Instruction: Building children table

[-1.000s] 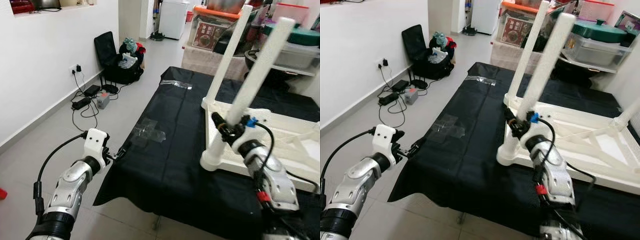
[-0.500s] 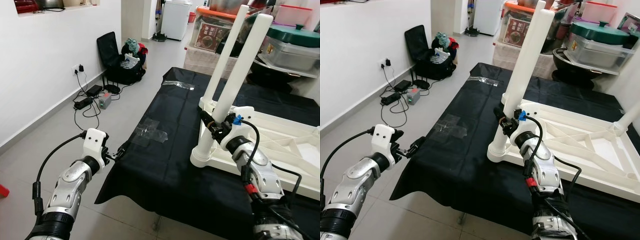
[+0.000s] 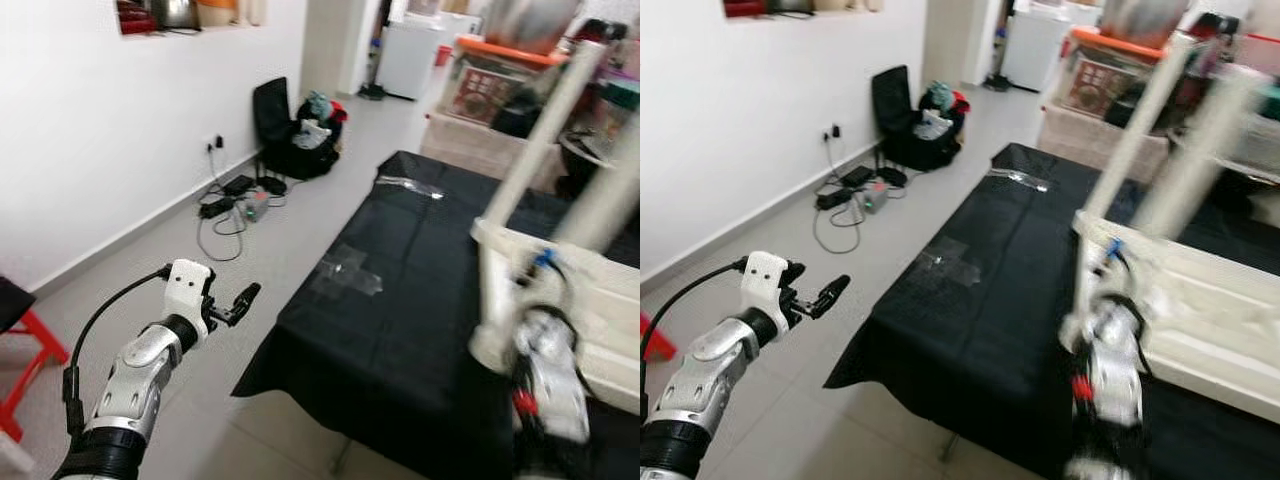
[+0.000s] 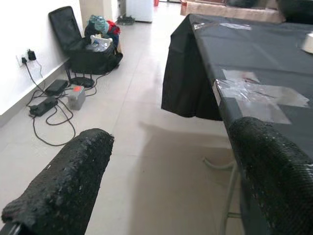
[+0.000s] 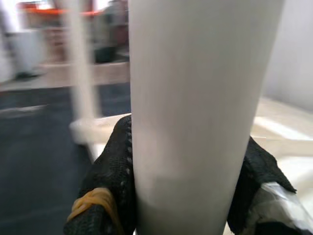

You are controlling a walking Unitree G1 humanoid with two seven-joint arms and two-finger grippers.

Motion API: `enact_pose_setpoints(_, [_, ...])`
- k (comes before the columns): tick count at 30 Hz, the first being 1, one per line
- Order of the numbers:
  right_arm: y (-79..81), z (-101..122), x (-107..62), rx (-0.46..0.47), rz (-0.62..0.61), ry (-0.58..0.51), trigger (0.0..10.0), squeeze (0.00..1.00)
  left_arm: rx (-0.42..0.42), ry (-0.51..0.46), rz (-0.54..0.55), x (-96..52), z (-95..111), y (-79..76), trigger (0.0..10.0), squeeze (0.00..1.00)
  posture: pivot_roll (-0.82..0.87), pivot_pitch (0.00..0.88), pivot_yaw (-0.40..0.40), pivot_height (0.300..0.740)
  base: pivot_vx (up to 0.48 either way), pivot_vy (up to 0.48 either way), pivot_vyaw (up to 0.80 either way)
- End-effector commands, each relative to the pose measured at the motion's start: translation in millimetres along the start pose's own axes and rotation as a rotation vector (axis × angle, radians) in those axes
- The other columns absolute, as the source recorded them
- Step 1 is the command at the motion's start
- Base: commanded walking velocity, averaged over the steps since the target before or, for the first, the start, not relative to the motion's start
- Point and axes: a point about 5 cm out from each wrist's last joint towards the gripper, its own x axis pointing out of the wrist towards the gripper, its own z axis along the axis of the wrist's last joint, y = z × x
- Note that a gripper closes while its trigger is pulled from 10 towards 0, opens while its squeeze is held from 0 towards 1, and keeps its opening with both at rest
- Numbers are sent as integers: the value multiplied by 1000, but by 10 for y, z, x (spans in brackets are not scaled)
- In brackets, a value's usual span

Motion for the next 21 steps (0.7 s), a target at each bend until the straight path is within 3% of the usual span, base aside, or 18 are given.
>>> enact_pose_setpoints(1, [-135, -190, -34, -123, -76, 88, 0, 0, 5, 2, -32, 36, 6, -70, 10000, 0, 43, 0, -116, 740, 0, 0, 0])
enact_pose_setpoints(6, [-101, -184, -69, -123, -72, 91, 0, 0, 6, 2, -33, 47, 14, -72, 10000, 0, 41, 0, -116, 740, 0, 0, 0])
enact_pose_setpoints(9, [62, -160, -16, -142, -84, 114, 0, 0, 2, -4, -38, 57, 21, -97, 10000, 0, 44, 0, -121, 740, 0, 0, 0])
enact_pose_setpoints(11, [62, -160, -16, -142, -84, 114, 0, 0, 2, -4, -38, 57, 21, -97, 10000, 0, 44, 0, -121, 740, 0, 0, 0])
enact_pose_setpoints(12, [117, -166, -6, -126, -55, 130, 2314, 0, 1, -2, -38, 47, 12, -95, 10000, 0, 48, 0, -124, 740, 0, 0, 0])
enact_pose_setpoints(13, [198, -173, -25, -116, 2, 150, 10000, 0, -1, -1, -37, 38, 6, -92, 10000, 0, 50, 0, -127, 740, 0, 0, 0])
enact_pose_setpoints(17, [288, -168, -60, -100, 75, 154, 10000, 0, -1, 0, -35, 28, 0, -86, 10000, 0, 51, 0, -128, 740, 0, 0, 0])
enact_pose_setpoints(18, [280, -149, -81, -82, 82, 143, 10000, 94, -1, 0, -34, 27, 2, -83, 10000, 0, 51, 0, -128, 740, 0, 0, 0])
enact_pose_setpoints(20, [280, -149, -81, -82, 82, 143, 10000, 94, -1, 0, -34, 27, 2, -83, 10000, 0, 51, 0, -128, 740, 0, 0, 0])
enact_pose_setpoints(21, [261, -128, -88, -76, 88, 126, 10000, 1000, -1, 0, -33, 26, 5, -79, 10000, 0, 52, 0, -130, 740, 0, 0, 0])
